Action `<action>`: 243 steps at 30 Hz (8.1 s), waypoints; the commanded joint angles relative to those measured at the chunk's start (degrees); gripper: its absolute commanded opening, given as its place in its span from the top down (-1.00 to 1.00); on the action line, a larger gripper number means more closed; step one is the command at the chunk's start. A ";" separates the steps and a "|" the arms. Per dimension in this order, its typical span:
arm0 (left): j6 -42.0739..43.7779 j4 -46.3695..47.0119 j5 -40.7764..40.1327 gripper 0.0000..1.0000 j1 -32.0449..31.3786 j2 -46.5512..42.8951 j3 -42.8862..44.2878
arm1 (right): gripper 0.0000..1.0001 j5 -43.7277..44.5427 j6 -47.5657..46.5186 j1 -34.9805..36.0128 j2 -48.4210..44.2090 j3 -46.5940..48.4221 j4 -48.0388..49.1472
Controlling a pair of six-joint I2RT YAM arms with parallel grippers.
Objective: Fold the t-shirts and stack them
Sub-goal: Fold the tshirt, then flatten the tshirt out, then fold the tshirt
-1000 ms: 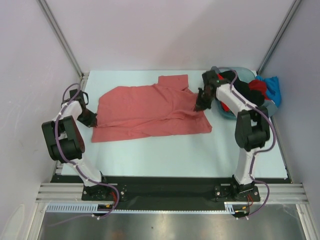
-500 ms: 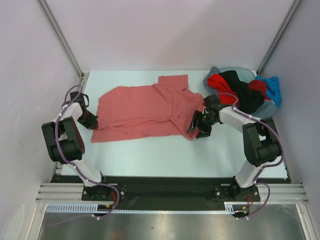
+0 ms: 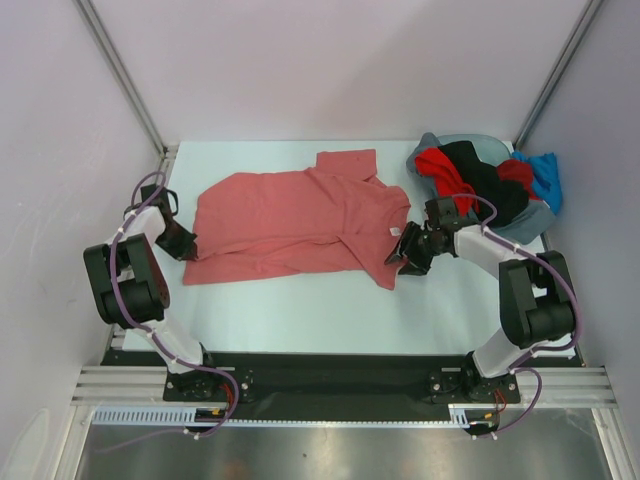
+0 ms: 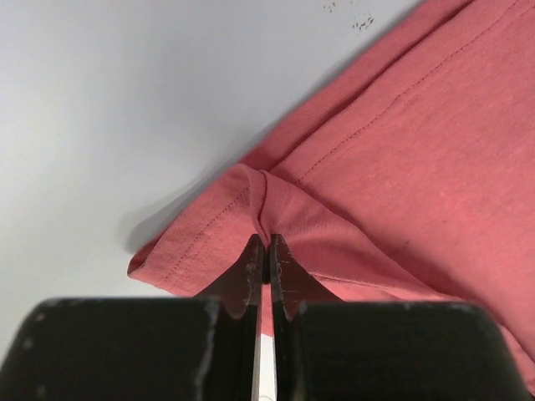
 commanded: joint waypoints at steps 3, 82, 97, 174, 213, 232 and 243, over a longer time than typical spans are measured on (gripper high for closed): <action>1.60 0.17 0.58 0.90 0.48 -2.75 0.74 | -0.13 1.01 -1.10 -0.69 -2.58 -2.79 2.33; -10.00 2.19 4.44 0.10 4.34 -2.58 -4.36 | 1.00 21.05 -3.21 7.40 -7.41 -2.02 -7.77; -7.10 2.02 -1.00 0.99 -3.73 -12.94 18.47 | 1.00 28.08 -5.67 0.99 -6.01 23.80 4.42; -9.56 28.64 -15.33 0.99 -5.85 -61.11 10.35 | 1.00 16.57 -15.17 -6.57 -35.72 34.13 44.44; -8.43 32.88 6.28 0.99 -1.37 15.17 19.54 | 1.00 14.46 -6.83 -1.30 19.75 42.19 28.28; -1.48 14.85 7.17 0.99 1.09 18.86 25.17 | 1.00 9.80 -2.24 -4.46 16.58 36.04 13.15; -0.95 13.01 5.85 0.99 1.88 21.15 24.99 | 1.00 11.12 -3.38 -3.59 17.29 34.11 11.13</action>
